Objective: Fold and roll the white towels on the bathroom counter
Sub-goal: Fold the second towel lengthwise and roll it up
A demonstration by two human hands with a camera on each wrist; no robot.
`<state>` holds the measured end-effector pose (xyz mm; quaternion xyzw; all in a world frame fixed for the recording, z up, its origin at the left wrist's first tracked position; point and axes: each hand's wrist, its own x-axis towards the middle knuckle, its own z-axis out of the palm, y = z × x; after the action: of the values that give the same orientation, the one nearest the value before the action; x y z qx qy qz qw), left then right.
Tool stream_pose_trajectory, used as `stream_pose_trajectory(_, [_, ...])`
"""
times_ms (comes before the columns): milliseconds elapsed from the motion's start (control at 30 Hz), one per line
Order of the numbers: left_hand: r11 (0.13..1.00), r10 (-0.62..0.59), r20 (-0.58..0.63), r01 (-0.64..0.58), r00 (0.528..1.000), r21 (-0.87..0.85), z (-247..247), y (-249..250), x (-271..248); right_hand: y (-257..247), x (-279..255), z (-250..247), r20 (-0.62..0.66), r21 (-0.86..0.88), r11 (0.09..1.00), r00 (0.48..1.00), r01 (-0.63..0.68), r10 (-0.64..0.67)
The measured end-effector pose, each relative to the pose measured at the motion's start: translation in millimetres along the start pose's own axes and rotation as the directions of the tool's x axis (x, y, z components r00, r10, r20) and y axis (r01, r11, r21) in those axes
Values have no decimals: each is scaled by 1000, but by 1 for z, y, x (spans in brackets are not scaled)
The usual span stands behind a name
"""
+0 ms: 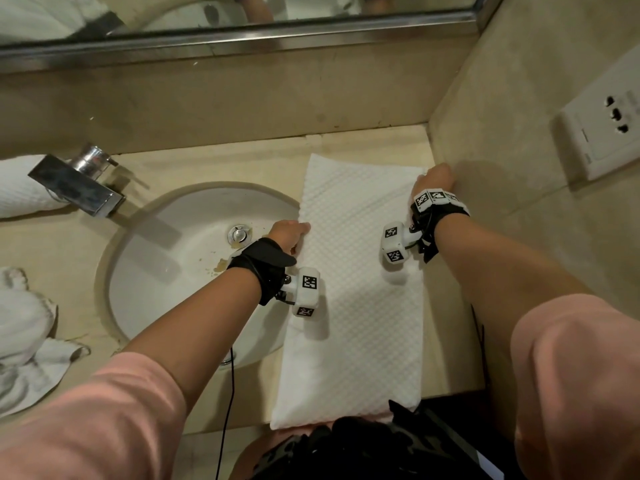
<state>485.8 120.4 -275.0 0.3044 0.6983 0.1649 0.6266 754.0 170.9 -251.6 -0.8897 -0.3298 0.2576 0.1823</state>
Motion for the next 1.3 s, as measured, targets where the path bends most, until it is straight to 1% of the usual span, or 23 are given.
stream_pose_trajectory(33, [1000, -4, 1, 4, 1000, -5, 0, 0, -1, 0, -2, 0, -21, -4, 1000, 1000, 6, -6])
stream_pose_trajectory(133, [999, -17, 9, 17, 1000, -33, 1, 2, -4, -1, -15, -2, -105, -96, 995, 994, -24, 14])
stream_pose_trajectory(233, [999, -29, -5, 28, 1000, -28, 2, 5, -7, 5, -29, 2, -89, -47, 998, 995, -46, 42])
stream_pose_trajectory(400, [997, 24, -26, -22, 999, 76, 4, 7, -12, 33, -56, 8, -60, -84, 981, 983, -177, 172])
stream_pose_trajectory(467, [995, 31, -24, -28, 999, 92, 4, 8, -13, 42, -64, 9, -81, -96, 976, 979, -194, 186])
stream_pose_trajectory(567, [984, 46, -38, -39, 998, 176, 3, 9, -13, 50, -62, 10, -90, -72, 982, 982, -175, 168])
stream_pose_trajectory(633, [983, 53, -47, -43, 998, 181, 2, 9, -14, 50, -60, 9, -77, -39, 986, 984, -164, 161])
stream_pose_trajectory(733, [980, 47, -58, -34, 997, 196, 2, 7, -13, 50, -62, 10, -98, 15, 989, 984, -146, 146])
stream_pose_trajectory(800, [985, 33, -55, -23, 998, 174, 2, 7, -15, 52, -65, 12, -144, 32, 994, 984, -105, 109])
stream_pose_trajectory(867, [989, 12, -40, -6, 999, 150, 1, 7, -15, 55, -70, 13, -205, 48, 999, 978, -21, 31])
stream_pose_trajectory(933, [991, -27, -27, 31, 999, 127, -2, 2, -11, 58, -81, 14, -236, 110, 993, 972, 41, -14])
stream_pose_trajectory(1000, [991, -55, -15, 57, 998, 122, -5, -3, -11, 63, -94, 19, -228, 169, 985, 974, 31, 8])
stream_pose_trajectory(1100, [987, -92, 5, 90, 996, 135, -6, -9, -26, 71, -107, 24, -196, 151, 988, 979, -25, 54])
stream_pose_trajectory(1200, [984, -82, 27, 76, 996, 163, -12, -14, -38, 78, -109, 15, -198, 127, 991, 978, -43, 68])
stream_pose_trajectory(1300, [985, -104, 46, 97, 993, 143, -23, -20, -58, 90, -121, 4, -223, 172, 982, 968, -78, 116])
